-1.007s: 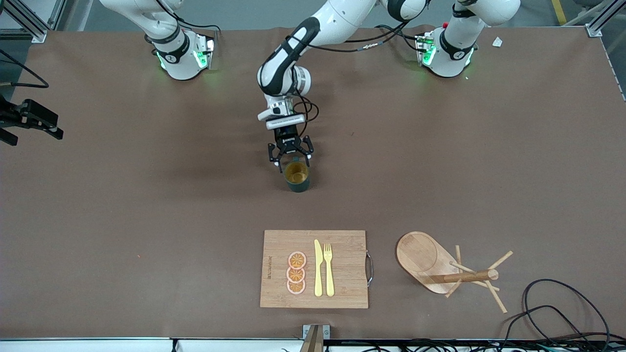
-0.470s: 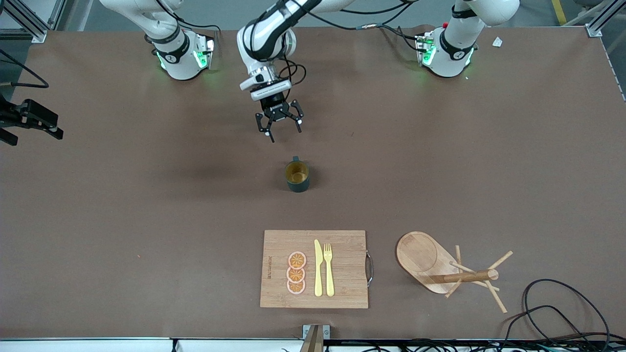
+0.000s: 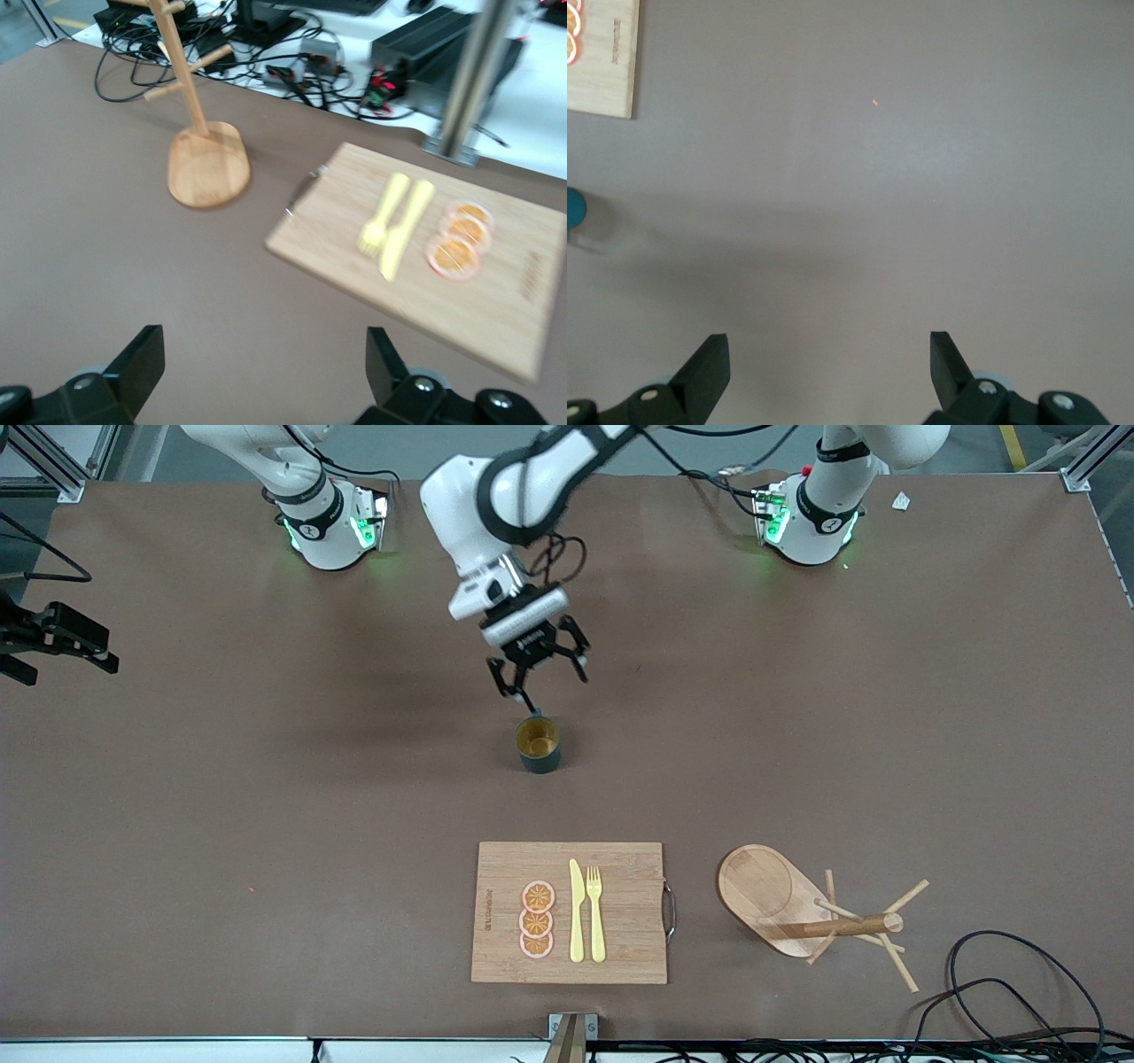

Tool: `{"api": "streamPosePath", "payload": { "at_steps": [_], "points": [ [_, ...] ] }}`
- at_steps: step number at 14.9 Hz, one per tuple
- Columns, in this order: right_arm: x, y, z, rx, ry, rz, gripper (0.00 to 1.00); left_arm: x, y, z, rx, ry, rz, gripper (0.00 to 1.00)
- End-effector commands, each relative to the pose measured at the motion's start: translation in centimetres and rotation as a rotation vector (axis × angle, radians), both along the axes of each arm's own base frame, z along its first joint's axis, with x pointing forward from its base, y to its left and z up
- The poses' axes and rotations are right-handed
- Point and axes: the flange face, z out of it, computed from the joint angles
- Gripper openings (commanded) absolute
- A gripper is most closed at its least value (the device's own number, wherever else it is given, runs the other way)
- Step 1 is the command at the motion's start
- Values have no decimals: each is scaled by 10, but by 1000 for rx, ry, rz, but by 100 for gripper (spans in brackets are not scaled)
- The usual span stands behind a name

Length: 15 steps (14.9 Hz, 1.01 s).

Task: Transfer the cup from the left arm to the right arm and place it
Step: 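Open the left gripper and raise it away from the mug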

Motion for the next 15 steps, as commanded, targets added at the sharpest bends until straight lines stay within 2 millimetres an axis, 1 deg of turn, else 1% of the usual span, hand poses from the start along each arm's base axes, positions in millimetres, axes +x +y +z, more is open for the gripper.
{"api": "streamPosePath", "payload": {
  "at_steps": [1,2,4,5,6,7,8,9,10,11,12,13,15],
  "points": [
    [-1,5,-9,16,31,17,100,57,62,46,-18,132,2,100],
    [-1,6,-10,17,34,12,100,77,88,68,-26,156,1,100],
    [-2,13,-14,18,44,21,100,106,129,92,-65,242,-4,100],
    [-2,14,-16,18,47,23,100,118,153,116,-94,270,-17,100],
    [-2,14,-19,19,50,23,100,121,167,136,-115,292,-47,100],
    [-3,14,-22,22,54,21,100,126,180,147,-131,326,-76,100],
    [-4,19,-27,26,63,24,100,130,195,161,-159,348,-94,100],
    [-6,30,-34,33,70,18,100,136,219,182,-205,362,-104,100],
    [-8,42,-40,34,68,-18,100,144,250,202,-259,383,-118,100],
    [-10,60,-51,31,77,-55,100,146,272,216,-307,417,-157,100],
    [-11,80,-63,29,82,-77,100,150,305,230,-359,449,-184,100],
    [-14,97,-73,29,75,-99,100,151,331,240,-390,468,-221,100],
    [-19,141,-92,35,50,-139,100,150,375,256,-377,498,-289,100]
  ]
}}
